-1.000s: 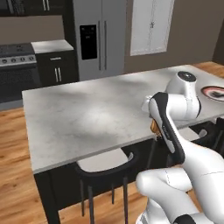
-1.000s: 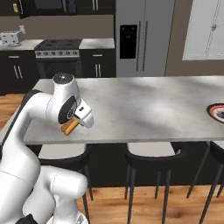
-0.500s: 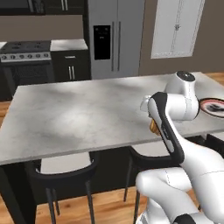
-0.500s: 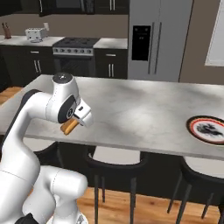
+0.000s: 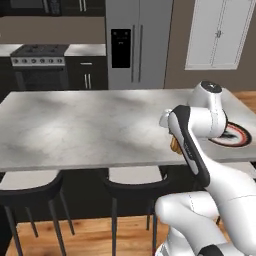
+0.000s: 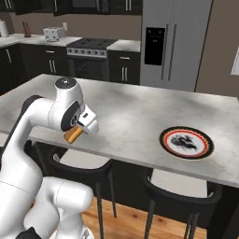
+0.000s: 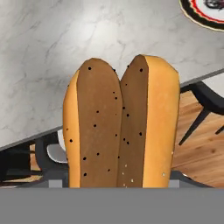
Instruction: Move the hot dog bun to the plate on the dining table and place the condiment next to that plate. Then navigate to the fridge and take the sausage and place it on the plate as well.
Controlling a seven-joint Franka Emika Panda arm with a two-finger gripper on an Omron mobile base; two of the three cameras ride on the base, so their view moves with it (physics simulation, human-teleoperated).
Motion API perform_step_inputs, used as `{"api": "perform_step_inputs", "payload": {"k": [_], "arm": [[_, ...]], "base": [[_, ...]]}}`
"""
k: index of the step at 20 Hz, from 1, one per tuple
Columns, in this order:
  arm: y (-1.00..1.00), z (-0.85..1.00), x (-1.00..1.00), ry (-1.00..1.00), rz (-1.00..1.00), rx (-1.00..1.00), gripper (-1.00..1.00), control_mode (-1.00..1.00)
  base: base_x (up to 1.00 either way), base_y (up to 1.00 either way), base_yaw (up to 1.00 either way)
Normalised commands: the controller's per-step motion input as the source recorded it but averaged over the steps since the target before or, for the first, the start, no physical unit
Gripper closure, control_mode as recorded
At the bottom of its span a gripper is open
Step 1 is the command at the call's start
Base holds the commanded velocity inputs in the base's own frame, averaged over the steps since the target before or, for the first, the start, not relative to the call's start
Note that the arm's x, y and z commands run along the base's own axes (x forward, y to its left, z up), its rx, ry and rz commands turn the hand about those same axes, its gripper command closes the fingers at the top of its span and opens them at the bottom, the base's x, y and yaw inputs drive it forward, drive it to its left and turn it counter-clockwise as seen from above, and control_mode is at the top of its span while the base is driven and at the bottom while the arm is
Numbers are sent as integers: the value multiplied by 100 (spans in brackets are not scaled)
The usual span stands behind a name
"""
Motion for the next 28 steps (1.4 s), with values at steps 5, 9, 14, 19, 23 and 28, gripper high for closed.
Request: {"api": "perform_step_inputs", "payload": {"k": [5,9,14,19,23,28], "arm": [[0,0,0,0,0,0,100,100],[0,0,0,0,0,0,100,100],[-15,-7,14,2,0,2,100,-100],[-95,-68,96,6,-11,3,100,-100],[-100,-79,100,4,-23,0,100,-100],[-90,-64,93,0,-17,0,100,-100]], "base": [[39,-100,25],[55,-100,18],[51,-73,4],[0,0,0],[0,0,0],[0,0,0]]}}
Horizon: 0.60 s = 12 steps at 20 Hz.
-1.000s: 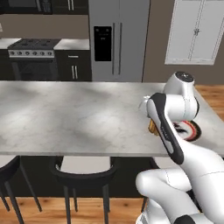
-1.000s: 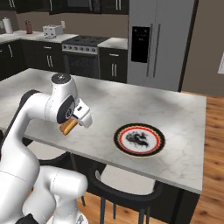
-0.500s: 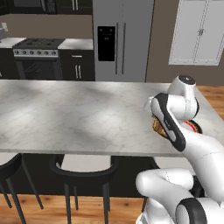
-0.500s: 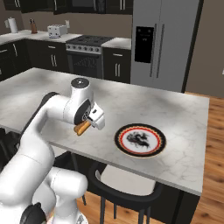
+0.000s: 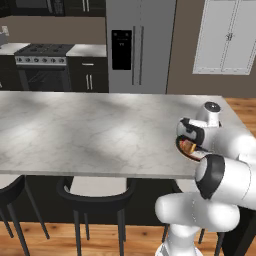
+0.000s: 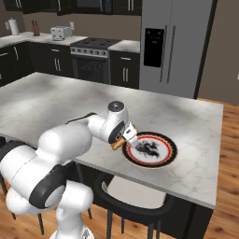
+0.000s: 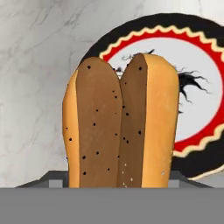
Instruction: Move the hot dog bun to the plate on the dining table and place the condiment next to that plate. Then navigate to the fridge and take the sausage and place it on the plate as well.
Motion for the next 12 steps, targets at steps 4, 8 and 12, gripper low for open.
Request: {"api": "perform_step_inputs", "payload": {"k": [4,8,12], "arm": [[-75,-39,76,0,-4,0,100,-100],[-44,-15,52,1,0,6,100,-100],[-29,-35,53,4,2,9,100,-100]], "base": [[0,0,0],[0,0,0],[0,0,0]]}}
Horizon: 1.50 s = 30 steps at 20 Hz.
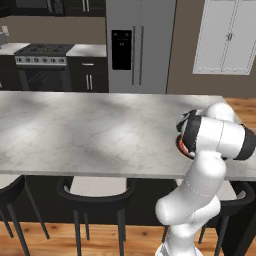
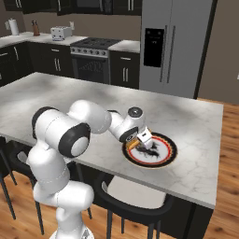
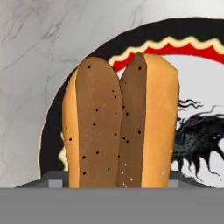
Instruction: Move the hot dog bun to the plate on the dining table and place the condiment next to that plate. Then navigate to the fridge and take the sausage and place it on the plate as well.
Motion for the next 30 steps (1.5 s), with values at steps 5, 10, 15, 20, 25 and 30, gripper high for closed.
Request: {"api": "perform_step_inputs", "payload": {"k": [5,10,15,20,25,30], "arm": [[-2,-53,28,8,0,6,-100,-100],[0,-20,33,0,0,0,-100,-100],[0,35,3,-6,0,-1,-100,-100],[0,100,-18,-6,0,-7,-100,-100],[18,100,-32,0,2,-2,-100,-100],[50,100,-58,13,9,0,-100,-100]], "base": [[0,0,0],[0,0,0],[0,0,0],[0,0,0],[0,0,0],[0,0,0]]}}
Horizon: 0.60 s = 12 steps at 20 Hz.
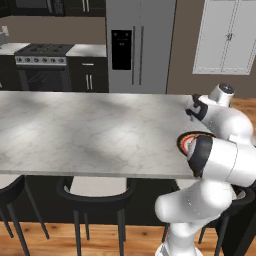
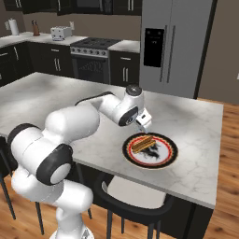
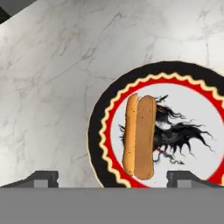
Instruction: Move the hot dog bun to the plate on the dining table and place the condiment next to that plate. Then navigate to the fridge and take the sausage and place it on the plate as well.
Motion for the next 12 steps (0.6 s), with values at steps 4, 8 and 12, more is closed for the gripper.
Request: {"api": "perform_step_inputs", "payload": {"k": [4,8,12], "arm": [[70,100,-58,28,18,0,-100,-100],[73,100,-49,33,20,0,-100,-100],[53,98,-46,26,18,0,-100,-100]], "base": [[0,0,0],[0,0,0],[0,0,0]]}}
